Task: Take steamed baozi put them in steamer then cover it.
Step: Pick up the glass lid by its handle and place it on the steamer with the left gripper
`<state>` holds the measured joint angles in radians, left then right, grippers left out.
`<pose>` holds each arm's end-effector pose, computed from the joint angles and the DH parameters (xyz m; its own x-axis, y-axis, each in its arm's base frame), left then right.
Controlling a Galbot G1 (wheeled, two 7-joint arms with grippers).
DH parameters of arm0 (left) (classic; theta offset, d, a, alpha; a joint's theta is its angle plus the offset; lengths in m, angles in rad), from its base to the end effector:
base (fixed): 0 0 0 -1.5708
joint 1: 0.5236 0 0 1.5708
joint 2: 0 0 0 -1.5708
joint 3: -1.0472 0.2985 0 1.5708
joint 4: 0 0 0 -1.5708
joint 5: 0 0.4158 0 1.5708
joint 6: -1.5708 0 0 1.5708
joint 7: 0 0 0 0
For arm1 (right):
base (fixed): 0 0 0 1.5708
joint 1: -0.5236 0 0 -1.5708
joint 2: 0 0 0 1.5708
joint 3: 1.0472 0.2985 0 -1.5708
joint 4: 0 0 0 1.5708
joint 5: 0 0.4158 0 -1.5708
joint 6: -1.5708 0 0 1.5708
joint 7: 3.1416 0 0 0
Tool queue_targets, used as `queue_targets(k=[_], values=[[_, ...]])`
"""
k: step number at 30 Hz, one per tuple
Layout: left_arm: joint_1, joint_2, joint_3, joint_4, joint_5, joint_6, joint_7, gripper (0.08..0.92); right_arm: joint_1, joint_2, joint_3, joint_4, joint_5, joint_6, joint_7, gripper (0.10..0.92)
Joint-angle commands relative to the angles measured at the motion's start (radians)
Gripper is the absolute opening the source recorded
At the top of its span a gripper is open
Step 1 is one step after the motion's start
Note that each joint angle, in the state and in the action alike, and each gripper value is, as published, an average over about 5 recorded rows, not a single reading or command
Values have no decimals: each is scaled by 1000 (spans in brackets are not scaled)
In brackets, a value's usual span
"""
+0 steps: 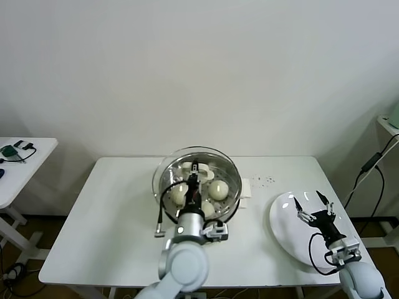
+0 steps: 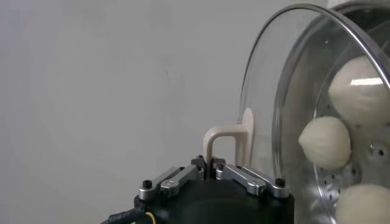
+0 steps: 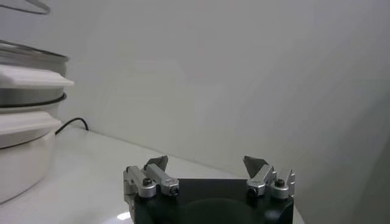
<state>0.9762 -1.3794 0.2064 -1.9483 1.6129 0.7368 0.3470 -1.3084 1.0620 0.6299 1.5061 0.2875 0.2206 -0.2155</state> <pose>0.3009 -0.2254 -0.1707 -0.9993 0.0206 -0.0319 -0.0313 0.0283 0.9991 0.3307 -0.1969 -0.3604 -0.9858 -0.1348 0.1002 -0.1543 0.9623 -0.2238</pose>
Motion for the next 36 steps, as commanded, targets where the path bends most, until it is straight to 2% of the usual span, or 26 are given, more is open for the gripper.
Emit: queue_targets(k=[1, 36], values=[[-34, -61, 32, 99, 23, 49, -5, 142, -1, 4, 2, -1, -5, 1, -1, 823], [-50, -51, 7, 190, -20, 49, -45, 142, -2, 12, 10, -17, -19, 13, -9, 823]])
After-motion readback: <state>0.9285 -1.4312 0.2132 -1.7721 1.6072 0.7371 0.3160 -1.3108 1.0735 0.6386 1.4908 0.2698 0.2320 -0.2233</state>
